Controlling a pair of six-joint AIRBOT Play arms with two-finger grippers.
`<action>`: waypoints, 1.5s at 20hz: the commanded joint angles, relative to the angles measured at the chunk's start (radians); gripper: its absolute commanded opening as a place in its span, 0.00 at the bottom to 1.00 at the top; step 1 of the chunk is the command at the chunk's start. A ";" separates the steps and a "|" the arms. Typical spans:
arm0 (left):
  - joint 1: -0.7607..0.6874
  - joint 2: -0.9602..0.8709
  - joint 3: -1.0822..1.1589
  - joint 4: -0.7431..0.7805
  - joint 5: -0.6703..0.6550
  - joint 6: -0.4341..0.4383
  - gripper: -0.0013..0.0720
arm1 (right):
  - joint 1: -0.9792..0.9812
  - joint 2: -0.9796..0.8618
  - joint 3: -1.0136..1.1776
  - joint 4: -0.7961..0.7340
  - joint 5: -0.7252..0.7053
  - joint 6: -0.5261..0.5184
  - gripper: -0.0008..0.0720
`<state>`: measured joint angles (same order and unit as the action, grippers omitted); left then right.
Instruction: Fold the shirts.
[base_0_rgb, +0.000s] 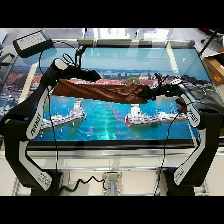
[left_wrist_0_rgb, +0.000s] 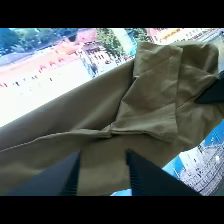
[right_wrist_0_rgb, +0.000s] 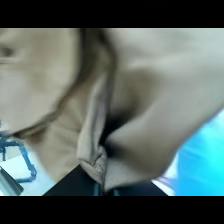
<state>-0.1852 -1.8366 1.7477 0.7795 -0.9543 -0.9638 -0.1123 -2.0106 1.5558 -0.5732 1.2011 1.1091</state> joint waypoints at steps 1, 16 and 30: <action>0.011 0.003 0.013 0.023 0.018 -0.001 0.54 | 0.002 0.072 0.002 0.050 -0.071 -0.061 0.05; 0.110 0.005 0.196 0.032 -0.087 -0.039 0.53 | 0.101 0.166 0.337 -0.165 -0.111 0.104 0.05; 0.165 0.023 0.248 0.036 -0.110 -0.039 0.53 | 0.416 0.085 0.340 -0.140 -0.396 0.185 0.05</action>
<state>-0.0494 -1.8236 1.9717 0.8135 -1.0641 -1.0031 0.2569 -1.8904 1.8946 -0.7582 0.8509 1.2713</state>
